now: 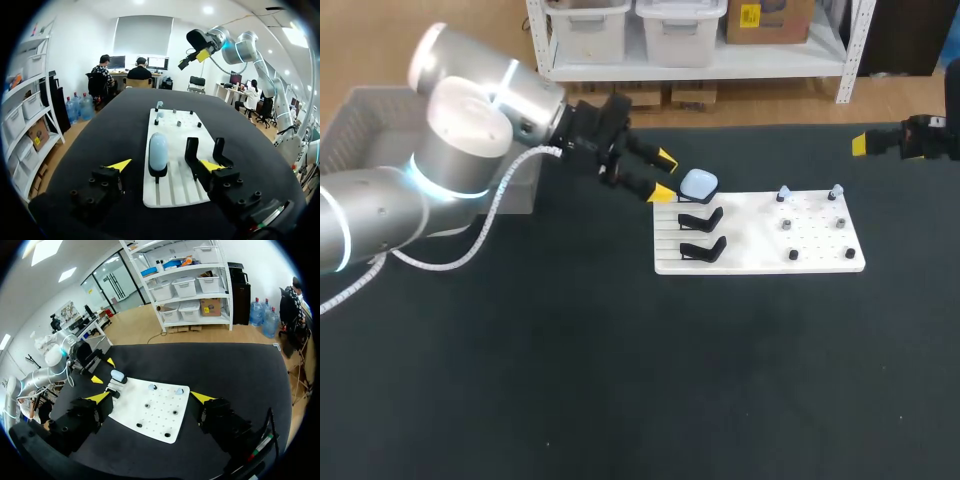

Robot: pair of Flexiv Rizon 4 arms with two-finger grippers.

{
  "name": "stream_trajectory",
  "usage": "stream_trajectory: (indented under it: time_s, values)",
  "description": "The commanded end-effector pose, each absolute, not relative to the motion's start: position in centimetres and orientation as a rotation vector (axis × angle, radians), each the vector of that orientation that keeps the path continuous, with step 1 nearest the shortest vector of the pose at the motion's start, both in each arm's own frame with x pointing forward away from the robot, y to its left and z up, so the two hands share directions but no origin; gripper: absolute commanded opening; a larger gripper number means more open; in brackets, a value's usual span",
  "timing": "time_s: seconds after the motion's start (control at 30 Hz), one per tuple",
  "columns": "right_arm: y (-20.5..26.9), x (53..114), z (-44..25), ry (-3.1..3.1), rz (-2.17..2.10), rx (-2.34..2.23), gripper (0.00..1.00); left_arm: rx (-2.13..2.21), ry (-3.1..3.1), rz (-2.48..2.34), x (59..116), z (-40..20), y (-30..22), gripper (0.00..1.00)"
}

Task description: Pick up each earbud case from the left stands, insert the matching earbuds, close the lid, and place the case in the box.

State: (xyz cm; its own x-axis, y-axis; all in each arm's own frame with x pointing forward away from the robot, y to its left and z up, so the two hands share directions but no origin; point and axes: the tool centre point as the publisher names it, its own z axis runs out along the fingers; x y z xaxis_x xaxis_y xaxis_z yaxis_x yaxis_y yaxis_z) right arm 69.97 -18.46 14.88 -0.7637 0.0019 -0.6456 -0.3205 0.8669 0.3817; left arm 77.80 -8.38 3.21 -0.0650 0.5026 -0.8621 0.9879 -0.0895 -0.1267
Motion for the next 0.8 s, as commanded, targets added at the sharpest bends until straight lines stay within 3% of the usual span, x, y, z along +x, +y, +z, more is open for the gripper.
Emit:
stream_trajectory:
  time_s: [0.03,0.67,0.8]
  values:
    - [-18.5,69.9,14.9,2.371,0.632,-0.229,1.0,1.65,1.601,-1.097,78.7,2.9,-8.9,0.8]
    - [-18.5,69.9,14.9,2.371,0.632,-0.229,1.0,1.687,1.591,-1.105,78.7,2.4,-9.8,0.69]
    - [-18.5,69.9,14.9,2.371,0.632,-0.229,1.0,1.683,1.595,-1.106,78.6,2.2,-9.9,0.6]
